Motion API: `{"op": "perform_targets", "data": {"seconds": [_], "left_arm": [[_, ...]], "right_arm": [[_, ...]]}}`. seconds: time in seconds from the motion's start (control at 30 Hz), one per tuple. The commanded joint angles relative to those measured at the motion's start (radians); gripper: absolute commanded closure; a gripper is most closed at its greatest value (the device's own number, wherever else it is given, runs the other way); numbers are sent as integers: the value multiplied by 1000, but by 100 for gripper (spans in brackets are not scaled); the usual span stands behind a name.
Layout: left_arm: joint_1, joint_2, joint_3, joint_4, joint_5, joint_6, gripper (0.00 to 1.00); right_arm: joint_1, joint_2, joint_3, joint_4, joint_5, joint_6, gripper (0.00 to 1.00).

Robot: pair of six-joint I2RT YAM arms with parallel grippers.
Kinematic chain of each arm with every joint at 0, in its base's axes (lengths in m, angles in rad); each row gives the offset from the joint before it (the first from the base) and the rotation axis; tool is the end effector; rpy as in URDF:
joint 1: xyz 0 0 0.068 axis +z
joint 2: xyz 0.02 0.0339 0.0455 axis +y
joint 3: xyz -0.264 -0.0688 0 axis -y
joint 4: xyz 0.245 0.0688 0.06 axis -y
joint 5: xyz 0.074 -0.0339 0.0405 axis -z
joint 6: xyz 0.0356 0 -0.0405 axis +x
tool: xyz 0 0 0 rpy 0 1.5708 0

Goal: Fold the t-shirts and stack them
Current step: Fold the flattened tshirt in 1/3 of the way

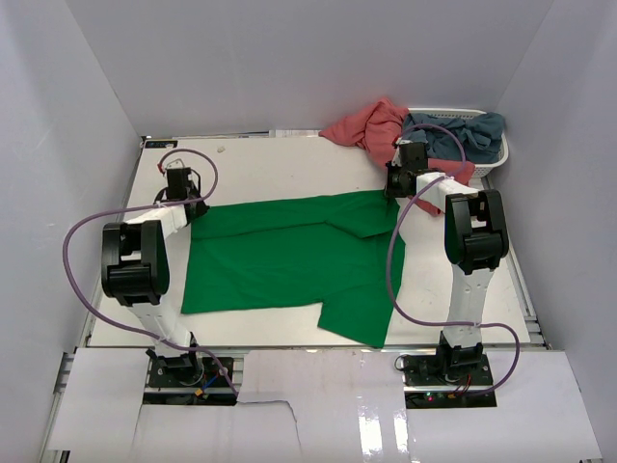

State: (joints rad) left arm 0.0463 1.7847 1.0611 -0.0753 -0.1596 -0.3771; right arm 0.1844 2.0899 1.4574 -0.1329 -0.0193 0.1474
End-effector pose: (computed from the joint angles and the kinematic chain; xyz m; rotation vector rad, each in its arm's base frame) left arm 0.3748 0.0230 0.1760 -0.5698 2.2870 0.0282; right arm 0.4551 0.0856 0.1704 -0.0530 2.3430 0.1872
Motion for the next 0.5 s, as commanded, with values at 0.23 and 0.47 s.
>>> {"op": "perform_targets", "data": {"seconds": [0.23,0.47], "left_arm": [[-5,97,48,-7,35,-6,82],[-5,168,109,-18,12,10,83]], "right_arm": [[1,44,87,-39,-14,-3,82],[6,94,147,-59,-10,9,81]]}}
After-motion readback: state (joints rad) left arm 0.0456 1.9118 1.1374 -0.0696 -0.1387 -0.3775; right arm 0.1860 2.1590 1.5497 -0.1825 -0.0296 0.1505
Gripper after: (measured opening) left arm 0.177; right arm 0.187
